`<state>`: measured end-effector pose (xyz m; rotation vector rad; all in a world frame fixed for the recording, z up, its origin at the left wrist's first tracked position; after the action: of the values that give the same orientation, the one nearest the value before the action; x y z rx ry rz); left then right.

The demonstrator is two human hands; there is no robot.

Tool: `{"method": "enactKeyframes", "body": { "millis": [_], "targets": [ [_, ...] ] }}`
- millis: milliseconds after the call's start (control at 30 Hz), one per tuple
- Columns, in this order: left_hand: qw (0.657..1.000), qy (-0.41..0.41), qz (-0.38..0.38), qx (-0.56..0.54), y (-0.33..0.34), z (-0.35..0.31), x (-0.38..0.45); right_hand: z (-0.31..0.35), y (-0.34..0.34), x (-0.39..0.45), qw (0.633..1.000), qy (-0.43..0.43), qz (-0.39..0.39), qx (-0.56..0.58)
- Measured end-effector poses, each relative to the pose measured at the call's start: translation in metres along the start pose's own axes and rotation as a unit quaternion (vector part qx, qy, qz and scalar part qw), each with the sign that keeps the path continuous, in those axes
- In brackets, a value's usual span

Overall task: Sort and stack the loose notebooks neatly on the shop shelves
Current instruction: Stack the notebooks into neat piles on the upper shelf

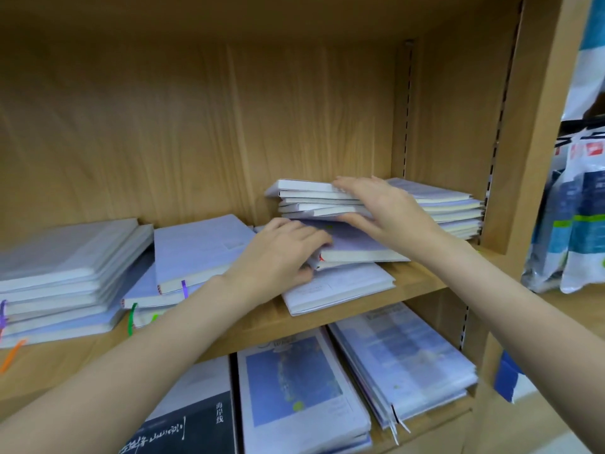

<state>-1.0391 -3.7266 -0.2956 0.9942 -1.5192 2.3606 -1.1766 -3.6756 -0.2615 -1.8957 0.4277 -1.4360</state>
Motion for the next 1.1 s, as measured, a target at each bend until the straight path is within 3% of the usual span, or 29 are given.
{"method": "enactKeyframes", "body": {
  "millis": [133, 300, 400, 533, 667, 767, 867, 967, 1100],
  "targets": [
    [0.997, -0.06, -0.039, -0.008, -0.01, 0.005, 0.009, 0.001, -0.002, 0.01, 0.999, 0.013, 0.044, -0.02],
    [0.993, -0.081, -0.084, 0.011, -0.045, 0.031, 0.007, -0.016, -0.007, 0.036, 0.981, 0.065, 0.162, -0.09],
    [0.985, -0.112, -0.132, -0.012, -0.08, 0.058, -0.002, -0.019, -0.016, 0.047, 0.983, 0.091, 0.148, -0.062],
    [0.973, -0.107, -0.199, 0.039, -0.118, 0.085, -0.054, -0.002, -0.023, 0.056, 0.989, 0.083, 0.121, -0.029],
    [0.965, -0.163, -0.191, 0.07, -0.119, 0.102, -0.104, 0.026, -0.011, 0.043, 0.988, 0.079, 0.125, -0.036],
    [0.963, -0.195, -0.131, 0.128, -0.118, 0.102, -0.106, 0.041, 0.001, 0.024, 0.988, 0.085, 0.13, -0.012],
    [0.975, -0.071, -0.083, 0.194, -0.105, 0.08, -0.098, 0.051, 0.014, 0.014, 0.985, 0.073, 0.151, -0.044],
    [0.975, 0.053, -0.094, 0.195, -0.087, 0.048, -0.087, 0.054, 0.022, 0.013, 0.985, 0.055, 0.143, -0.084],
    [0.969, 0.022, -0.098, 0.227, -0.098, 0.051, -0.085, 0.048, 0.006, 0.025, 0.986, 0.062, 0.092, -0.128]
  ]
}}
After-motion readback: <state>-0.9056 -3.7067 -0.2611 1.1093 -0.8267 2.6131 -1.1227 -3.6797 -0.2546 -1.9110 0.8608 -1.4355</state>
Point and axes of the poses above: each hand's wrist, its own x-axis towards the middle knuckle, its own y-axis out of the palm, z = x × y, the point moved 5 cm from there along x, towards the middle knuckle, and after that the axes turned 8 degrees about -y, right-handed, at the moved point
